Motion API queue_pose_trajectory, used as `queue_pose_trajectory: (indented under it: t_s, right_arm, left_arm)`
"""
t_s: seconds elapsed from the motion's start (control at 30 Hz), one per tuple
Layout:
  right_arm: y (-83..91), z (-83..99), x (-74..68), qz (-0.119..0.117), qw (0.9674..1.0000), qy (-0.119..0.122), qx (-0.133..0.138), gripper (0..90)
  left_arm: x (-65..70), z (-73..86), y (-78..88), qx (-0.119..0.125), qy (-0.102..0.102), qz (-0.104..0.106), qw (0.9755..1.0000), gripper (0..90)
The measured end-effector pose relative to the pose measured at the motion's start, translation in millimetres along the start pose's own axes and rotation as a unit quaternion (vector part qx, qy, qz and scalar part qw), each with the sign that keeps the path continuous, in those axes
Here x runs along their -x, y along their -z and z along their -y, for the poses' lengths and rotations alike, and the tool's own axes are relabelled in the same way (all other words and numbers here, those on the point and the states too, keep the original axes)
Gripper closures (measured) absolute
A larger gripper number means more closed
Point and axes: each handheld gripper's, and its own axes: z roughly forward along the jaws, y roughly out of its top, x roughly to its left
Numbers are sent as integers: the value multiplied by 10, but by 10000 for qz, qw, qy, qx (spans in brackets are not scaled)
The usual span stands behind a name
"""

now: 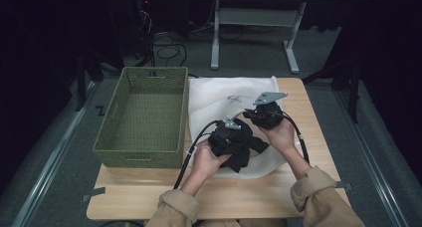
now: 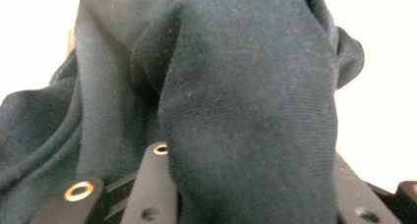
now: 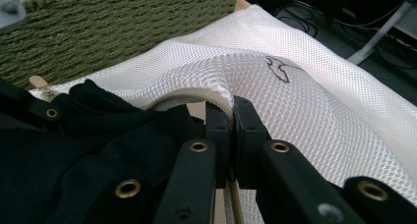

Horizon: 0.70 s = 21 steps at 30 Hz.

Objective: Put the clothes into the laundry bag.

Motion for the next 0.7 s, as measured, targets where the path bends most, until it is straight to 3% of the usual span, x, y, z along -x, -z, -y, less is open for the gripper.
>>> queue_pose_trajectory:
  t_s: [0.37,0.53,0.7]
  right_arm:
    - [-2,1,-4,0,10000,-36,0,885]
    - [9,-5,-14,9,10000,5,-2,885]
    - [9,-9,-30,-8,10000,23,3,885]
  left_arm:
    - [-34,-21,-45,27,220,-88,9997,672]
    - [-45,-26,-72,87,258,-238,9993,669]
    - [-74,-40,-80,145,445,-357,9983,667]
